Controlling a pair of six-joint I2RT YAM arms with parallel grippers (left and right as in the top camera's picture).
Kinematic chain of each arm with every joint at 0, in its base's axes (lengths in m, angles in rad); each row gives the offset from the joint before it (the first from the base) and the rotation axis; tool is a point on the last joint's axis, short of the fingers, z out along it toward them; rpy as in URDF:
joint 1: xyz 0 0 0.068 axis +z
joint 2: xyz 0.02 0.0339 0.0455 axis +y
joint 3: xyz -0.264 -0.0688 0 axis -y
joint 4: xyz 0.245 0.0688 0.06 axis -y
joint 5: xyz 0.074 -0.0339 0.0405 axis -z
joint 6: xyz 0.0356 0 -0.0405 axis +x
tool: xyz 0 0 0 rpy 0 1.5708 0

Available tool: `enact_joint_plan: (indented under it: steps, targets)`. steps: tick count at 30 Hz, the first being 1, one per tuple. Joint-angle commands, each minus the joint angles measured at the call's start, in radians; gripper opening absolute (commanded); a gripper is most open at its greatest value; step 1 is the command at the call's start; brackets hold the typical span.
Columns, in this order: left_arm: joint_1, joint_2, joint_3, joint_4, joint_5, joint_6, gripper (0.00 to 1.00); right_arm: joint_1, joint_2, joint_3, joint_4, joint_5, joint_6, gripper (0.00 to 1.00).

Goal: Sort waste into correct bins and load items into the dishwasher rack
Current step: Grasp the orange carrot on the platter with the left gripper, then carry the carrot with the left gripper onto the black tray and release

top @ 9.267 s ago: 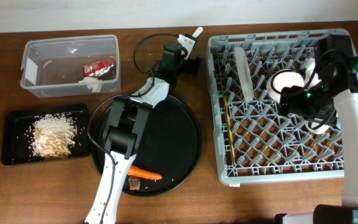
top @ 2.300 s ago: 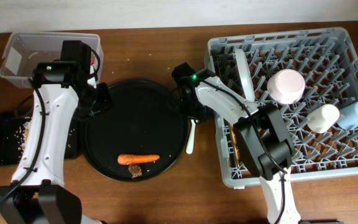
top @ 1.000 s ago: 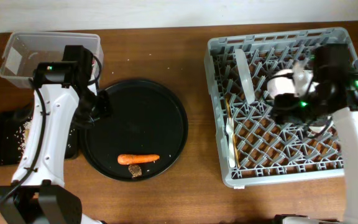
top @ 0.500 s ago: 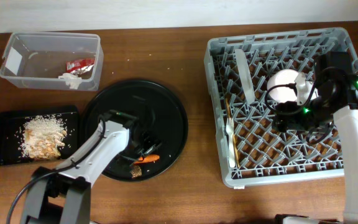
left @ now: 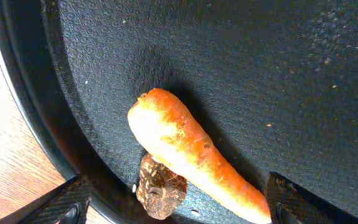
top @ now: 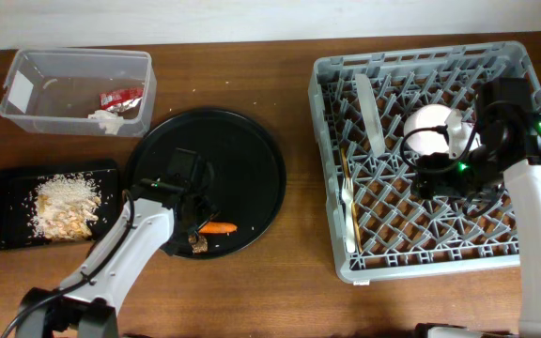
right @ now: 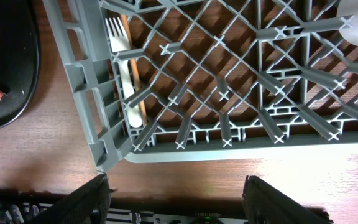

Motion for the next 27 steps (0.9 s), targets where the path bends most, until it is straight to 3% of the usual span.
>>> enact_joint_plan:
  steps: [1,7,11,15,16,19,22,27]
  targets:
    - [0.006,0.035,-0.022,0.045,0.009,0.015,0.89,-0.008,-0.001,-0.003,0.000,-0.005,-0.007,0.72]
    - [0.006,0.163,-0.033,0.138,0.053,0.009,0.89,-0.008,-0.001,-0.003,-0.001,-0.005,-0.007,0.72]
    - [0.006,0.163,-0.032,0.229,0.021,0.010,0.62,-0.008,-0.001,-0.003,-0.004,-0.005,-0.007,0.72]
    - [0.006,0.163,-0.032,0.245,0.006,0.010,0.45,-0.008,-0.001,-0.003,-0.004,-0.005,-0.007,0.72]
    - [0.006,0.163,-0.032,0.255,0.006,0.010,0.36,-0.008,-0.001,-0.003,-0.004,-0.005,-0.007,0.72]
    - [0.007,0.162,-0.013,0.258,-0.012,0.024,0.34,-0.008,-0.001,-0.003,-0.004,-0.005,-0.007,0.72]
    - [0.007,0.161,0.083,0.258,-0.013,0.168,0.32,-0.008,-0.001,-0.003,-0.004,-0.005,-0.007,0.72]
    - [0.020,0.032,0.201,0.067,-0.016,0.257,0.31,-0.008,-0.001,-0.003,-0.004,-0.005,-0.007,0.72]
